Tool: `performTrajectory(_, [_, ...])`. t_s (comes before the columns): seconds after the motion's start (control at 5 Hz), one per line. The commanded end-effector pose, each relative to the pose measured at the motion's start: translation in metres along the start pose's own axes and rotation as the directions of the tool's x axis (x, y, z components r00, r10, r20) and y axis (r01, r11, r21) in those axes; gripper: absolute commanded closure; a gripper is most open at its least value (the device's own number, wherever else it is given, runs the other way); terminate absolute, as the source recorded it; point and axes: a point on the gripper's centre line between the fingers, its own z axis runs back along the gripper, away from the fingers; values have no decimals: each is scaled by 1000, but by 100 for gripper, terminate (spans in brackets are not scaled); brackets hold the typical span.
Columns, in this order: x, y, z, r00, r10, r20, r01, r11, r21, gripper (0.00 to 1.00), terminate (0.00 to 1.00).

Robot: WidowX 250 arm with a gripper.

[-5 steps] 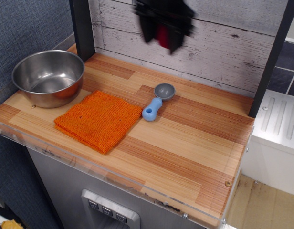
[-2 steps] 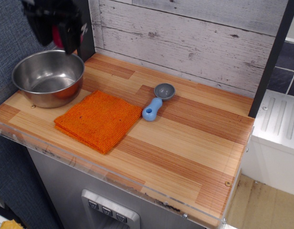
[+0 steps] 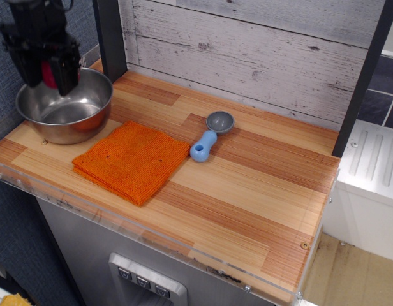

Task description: Put the red object in the utensil.

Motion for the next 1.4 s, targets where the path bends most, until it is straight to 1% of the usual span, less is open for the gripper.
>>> performTrajectory(0.0, [-12,1,-29,993,40,-108,-44,998,-35,100,0])
performTrajectory(0.2, [-7,-13,-26,993,-12,-120,8,999,-35,0,0])
performTrajectory(0.4, [-1,-42,2,997,-67,-49,67,998,-9,0,0])
performTrajectory(0.6, [-10,-64,52,997,-41,71,38,998,44,0,0])
performTrajectory(0.8, [-18,-96,88,986,-82,144,69,993,91,0,0])
performTrajectory(1.0, [-8,-125,85,985,-116,129,119,993,-12,0,0])
performTrajectory(1.2, [-4,-133,84,984,-123,129,130,991,-46,0,0])
